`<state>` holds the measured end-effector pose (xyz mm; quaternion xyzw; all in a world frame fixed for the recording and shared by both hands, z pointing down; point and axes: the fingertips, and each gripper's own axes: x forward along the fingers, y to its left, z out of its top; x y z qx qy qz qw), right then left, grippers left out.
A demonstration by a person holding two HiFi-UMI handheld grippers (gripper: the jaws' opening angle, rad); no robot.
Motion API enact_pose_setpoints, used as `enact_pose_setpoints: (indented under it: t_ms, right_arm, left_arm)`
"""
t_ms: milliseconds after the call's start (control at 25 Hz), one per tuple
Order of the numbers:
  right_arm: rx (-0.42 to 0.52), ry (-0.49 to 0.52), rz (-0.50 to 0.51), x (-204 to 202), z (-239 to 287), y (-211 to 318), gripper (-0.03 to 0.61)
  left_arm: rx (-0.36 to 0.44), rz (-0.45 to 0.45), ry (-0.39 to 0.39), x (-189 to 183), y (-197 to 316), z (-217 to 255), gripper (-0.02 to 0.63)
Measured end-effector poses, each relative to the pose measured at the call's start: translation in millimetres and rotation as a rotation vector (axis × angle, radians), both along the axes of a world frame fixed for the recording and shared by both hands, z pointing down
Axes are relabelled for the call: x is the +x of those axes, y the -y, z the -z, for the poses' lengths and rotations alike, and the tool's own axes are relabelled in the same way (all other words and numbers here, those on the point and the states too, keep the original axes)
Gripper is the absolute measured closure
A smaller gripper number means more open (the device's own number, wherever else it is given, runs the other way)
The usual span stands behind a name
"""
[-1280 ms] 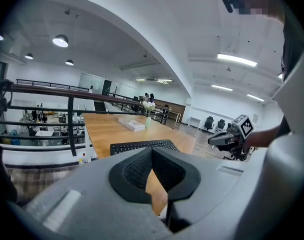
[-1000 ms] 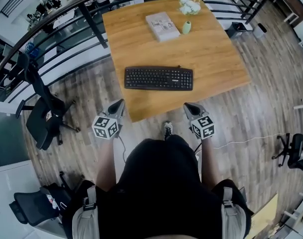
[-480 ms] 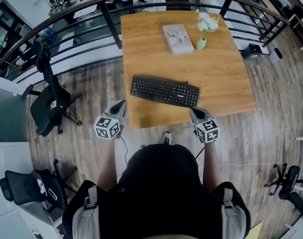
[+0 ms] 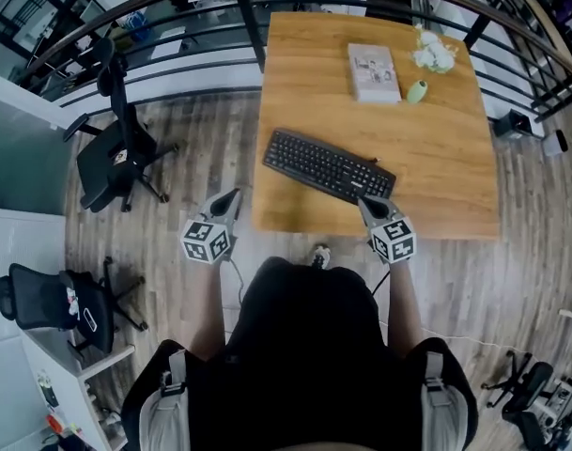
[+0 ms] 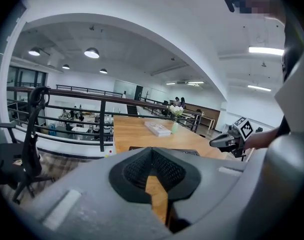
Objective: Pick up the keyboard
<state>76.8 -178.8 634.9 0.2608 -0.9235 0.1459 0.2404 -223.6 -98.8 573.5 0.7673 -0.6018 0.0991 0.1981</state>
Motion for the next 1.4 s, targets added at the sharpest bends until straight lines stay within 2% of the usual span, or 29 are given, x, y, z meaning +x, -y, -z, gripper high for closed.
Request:
enact_pose_setpoints:
  t_ms: [280,560,1000,1120,1280,1400]
  right_arm:
    - [-0.006,0.018,0.031,14,-10,20,0.575]
    - [-0.04,0.015,-0.009,40,-28,28,0.575]
    - [-0.107,-0.024,-0.129,81,-59,28,0.575]
    - [-0.103,-0.064,-0.128,83,-64,30,0.575]
    - [-0.034,-0.155,-0.104,79,-64,39,0.575]
    - [-0.038,-0.163,-0.101,70,-64,43,0.575]
  left_arm:
    - [0.007,0.047,0.035,9,6,6,0.603]
    - [-0.018,-0.004,0.074,32,24,3,0.603]
    - [-0.046,-0.098,0.075,45,78,-13,0.601]
    - [-0.053,-0.121,0.073,46,91,-17,0.601]
    - [-0.08,-0.148,0.068,45,102,-27,0.601]
    - [-0.095,-0.165,0.067,40,111,-32,0.601]
